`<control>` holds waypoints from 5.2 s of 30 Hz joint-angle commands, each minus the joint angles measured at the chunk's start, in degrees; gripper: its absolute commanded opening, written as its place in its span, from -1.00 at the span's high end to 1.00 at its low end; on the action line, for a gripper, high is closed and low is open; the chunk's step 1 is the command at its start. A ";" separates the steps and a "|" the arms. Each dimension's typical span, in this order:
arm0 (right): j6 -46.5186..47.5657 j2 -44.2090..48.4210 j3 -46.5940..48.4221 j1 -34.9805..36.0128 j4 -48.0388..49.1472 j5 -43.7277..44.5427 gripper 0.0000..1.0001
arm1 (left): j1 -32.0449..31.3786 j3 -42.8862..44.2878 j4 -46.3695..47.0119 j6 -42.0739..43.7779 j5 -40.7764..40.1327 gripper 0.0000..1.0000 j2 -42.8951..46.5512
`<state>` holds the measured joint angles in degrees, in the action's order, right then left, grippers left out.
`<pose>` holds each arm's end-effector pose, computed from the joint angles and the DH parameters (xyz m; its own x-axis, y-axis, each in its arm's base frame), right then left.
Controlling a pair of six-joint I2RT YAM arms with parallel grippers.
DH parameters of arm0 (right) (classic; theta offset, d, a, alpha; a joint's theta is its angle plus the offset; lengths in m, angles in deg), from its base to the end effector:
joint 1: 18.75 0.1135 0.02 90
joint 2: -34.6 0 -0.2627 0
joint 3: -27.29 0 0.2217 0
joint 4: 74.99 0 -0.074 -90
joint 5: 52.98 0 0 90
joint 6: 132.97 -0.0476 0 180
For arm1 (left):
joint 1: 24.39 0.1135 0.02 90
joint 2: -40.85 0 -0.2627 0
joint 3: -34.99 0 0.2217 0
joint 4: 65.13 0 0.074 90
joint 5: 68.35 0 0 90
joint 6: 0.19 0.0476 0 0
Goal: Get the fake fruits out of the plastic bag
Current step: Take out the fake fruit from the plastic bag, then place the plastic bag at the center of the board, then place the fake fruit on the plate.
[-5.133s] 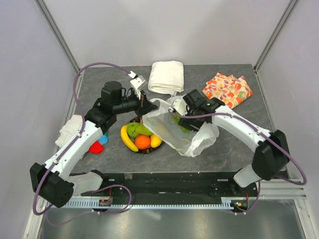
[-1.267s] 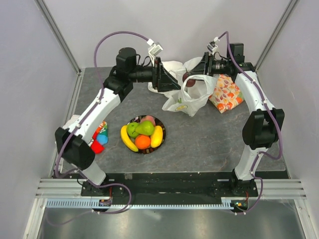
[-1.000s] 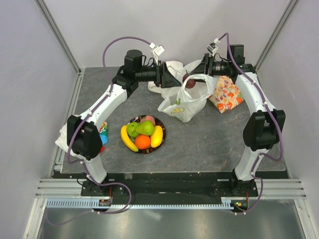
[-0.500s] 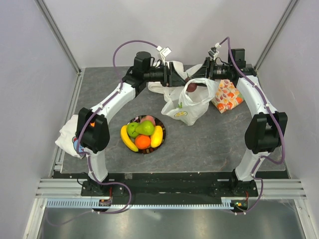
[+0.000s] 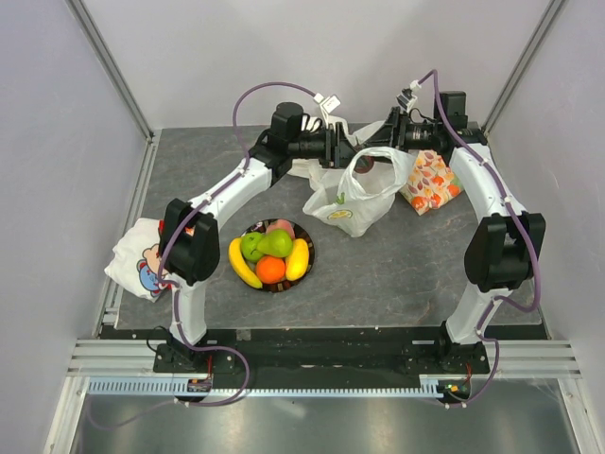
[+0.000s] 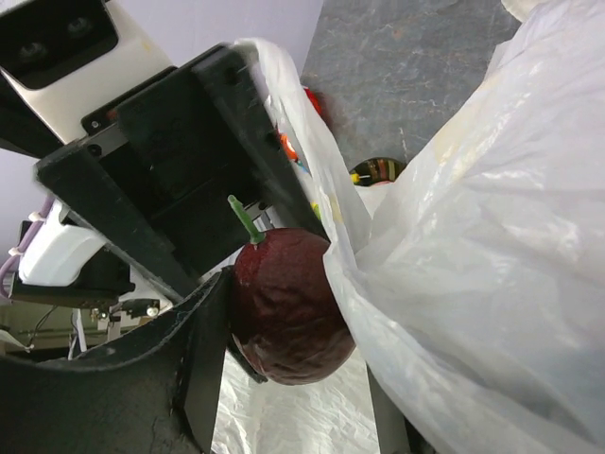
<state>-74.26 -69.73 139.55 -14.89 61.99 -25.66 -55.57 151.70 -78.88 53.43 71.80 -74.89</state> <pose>0.3793 0.0680 0.3435 -0.8829 0.1793 -0.4340 -0.3483 0.3696 0.8614 0.3726 -0.2682 0.3308 -0.7291 -0.0030 -0.6844 0.6705 0.1972 -0.7152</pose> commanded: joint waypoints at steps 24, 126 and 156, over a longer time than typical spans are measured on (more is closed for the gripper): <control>21.96 4.92 13.50 -6.23 -3.80 14.93 -0.96 | 3.76 3.32 -4.15 8.17 1.35 0.97 8.34; 39.20 4.40 11.56 5.72 -23.49 21.45 -0.96 | 25.29 -1.25 -80.02 79.18 -1.90 0.71 -5.46; 38.67 4.32 10.85 5.81 -23.14 21.01 -0.96 | 25.20 -0.82 -76.31 76.81 -3.74 -0.44 -4.40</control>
<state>-35.70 -66.50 149.97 -9.16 37.95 -3.47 -30.26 150.07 -154.98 130.49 67.80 -83.04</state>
